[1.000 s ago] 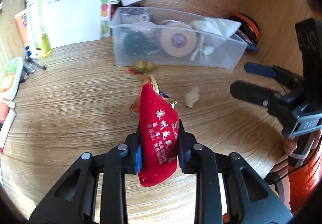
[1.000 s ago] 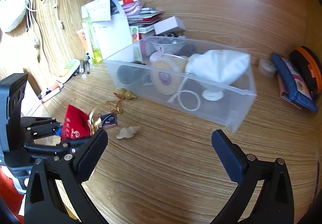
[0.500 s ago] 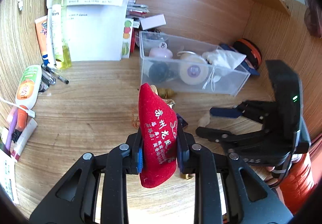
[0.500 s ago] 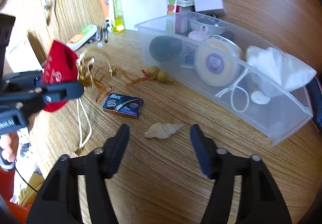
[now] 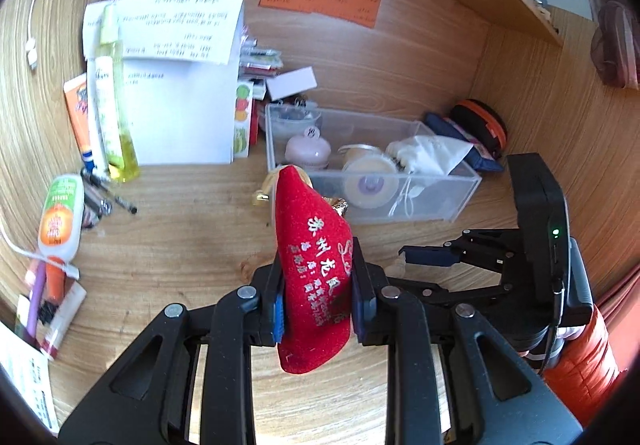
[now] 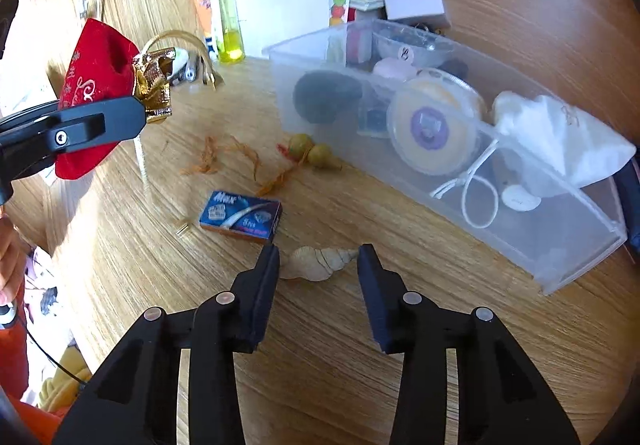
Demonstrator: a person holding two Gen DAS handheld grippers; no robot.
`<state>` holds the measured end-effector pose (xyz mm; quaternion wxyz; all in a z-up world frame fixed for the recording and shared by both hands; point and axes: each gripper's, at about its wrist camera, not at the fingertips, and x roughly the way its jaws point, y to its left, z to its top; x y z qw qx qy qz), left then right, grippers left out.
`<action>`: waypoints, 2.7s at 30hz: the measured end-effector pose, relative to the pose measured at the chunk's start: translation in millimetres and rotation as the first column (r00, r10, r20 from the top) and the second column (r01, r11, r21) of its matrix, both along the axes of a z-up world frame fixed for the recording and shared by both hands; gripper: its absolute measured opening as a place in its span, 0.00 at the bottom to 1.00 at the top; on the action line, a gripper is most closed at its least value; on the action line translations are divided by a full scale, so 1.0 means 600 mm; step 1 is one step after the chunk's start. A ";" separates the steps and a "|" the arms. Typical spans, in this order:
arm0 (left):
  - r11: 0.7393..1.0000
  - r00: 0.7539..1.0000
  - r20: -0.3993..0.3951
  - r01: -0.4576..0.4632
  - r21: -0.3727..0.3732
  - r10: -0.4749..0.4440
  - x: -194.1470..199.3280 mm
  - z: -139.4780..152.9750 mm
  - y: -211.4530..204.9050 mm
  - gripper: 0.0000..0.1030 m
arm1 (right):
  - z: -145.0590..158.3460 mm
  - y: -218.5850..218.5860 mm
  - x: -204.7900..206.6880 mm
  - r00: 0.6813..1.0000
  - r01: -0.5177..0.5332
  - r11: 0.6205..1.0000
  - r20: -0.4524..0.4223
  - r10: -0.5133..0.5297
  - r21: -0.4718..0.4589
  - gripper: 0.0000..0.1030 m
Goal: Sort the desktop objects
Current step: 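Carry the red pouch over the clear box with the left tool, then open the left tool to release the red pouch into the box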
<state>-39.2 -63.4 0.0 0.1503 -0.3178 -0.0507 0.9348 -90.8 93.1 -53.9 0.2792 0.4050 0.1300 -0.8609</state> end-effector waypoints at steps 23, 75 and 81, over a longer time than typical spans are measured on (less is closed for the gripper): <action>0.996 0.991 -0.100 0.087 -0.010 -0.088 -0.057 0.096 0.071 0.24 | 0.145 0.065 -0.005 0.976 0.050 0.996 -0.208 -0.065 -0.079 0.36; 0.988 0.992 0.126 0.039 -0.148 -0.020 -0.293 -0.037 0.109 0.32 | 0.079 0.096 -0.212 0.987 0.115 0.992 -0.109 -0.120 -0.050 0.49; 0.987 0.995 0.096 0.018 -0.162 -0.003 -0.287 -0.032 0.112 0.41 | 0.082 0.087 -0.202 0.980 0.119 0.993 -0.160 -0.121 -0.017 0.71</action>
